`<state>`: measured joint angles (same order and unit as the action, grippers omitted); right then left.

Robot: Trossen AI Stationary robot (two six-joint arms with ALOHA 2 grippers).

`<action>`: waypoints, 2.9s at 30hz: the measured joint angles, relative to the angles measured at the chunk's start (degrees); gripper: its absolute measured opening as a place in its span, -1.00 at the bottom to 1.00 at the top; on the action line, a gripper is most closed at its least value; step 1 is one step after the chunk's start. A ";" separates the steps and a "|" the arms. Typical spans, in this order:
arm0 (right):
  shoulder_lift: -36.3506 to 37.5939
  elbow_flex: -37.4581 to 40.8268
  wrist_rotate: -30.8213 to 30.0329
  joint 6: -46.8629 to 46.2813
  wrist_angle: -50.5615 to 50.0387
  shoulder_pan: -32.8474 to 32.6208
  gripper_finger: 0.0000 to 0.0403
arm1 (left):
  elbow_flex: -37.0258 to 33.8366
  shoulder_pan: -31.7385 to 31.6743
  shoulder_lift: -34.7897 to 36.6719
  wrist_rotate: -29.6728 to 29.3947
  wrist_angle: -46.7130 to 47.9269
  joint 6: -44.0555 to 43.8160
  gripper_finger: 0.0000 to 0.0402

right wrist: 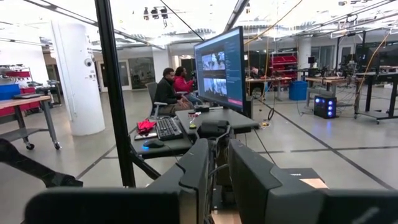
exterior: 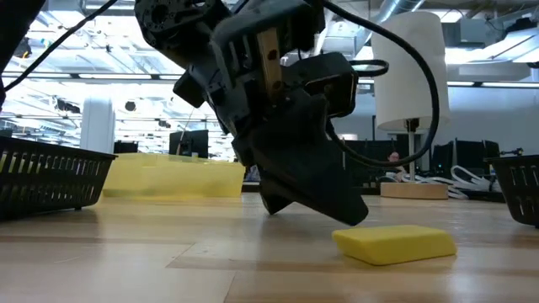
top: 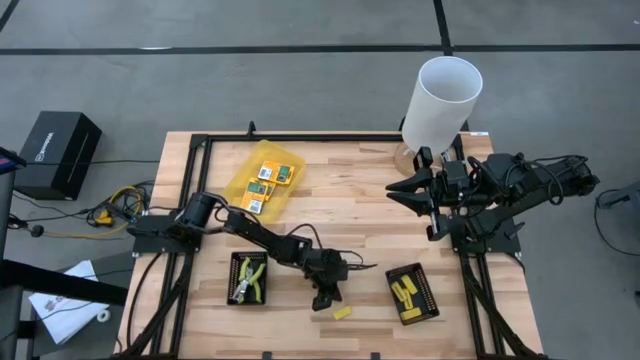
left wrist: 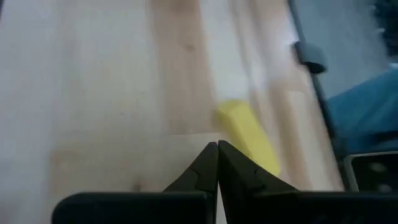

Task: Pick & Place School Supplies
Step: Put the yellow eraser into the right black bin

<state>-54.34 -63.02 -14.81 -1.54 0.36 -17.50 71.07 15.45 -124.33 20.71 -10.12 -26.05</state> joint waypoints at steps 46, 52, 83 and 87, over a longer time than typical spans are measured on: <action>-0.13 -0.01 2.99 -3.02 -3.35 5.68 -0.72 | 0.85 1.28 -3.98 -0.21 0.69 0.86 -1.00; -0.14 -0.02 3.04 -3.02 -3.31 5.66 -0.72 | 0.92 1.06 -3.67 -1.44 5.31 2.58 -1.00; 0.12 -0.27 4.46 -0.95 -0.76 5.81 -0.72 | -1.03 -9.94 9.35 -2.39 12.60 -0.61 -0.98; -0.67 -6.44 3.86 -0.55 -12.55 6.99 -0.72 | -1.77 -11.16 20.80 1.12 11.66 -1.63 -0.95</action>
<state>-55.00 -69.46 -10.95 -2.09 -12.18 -10.51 69.30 4.29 -103.53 21.83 1.54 -27.68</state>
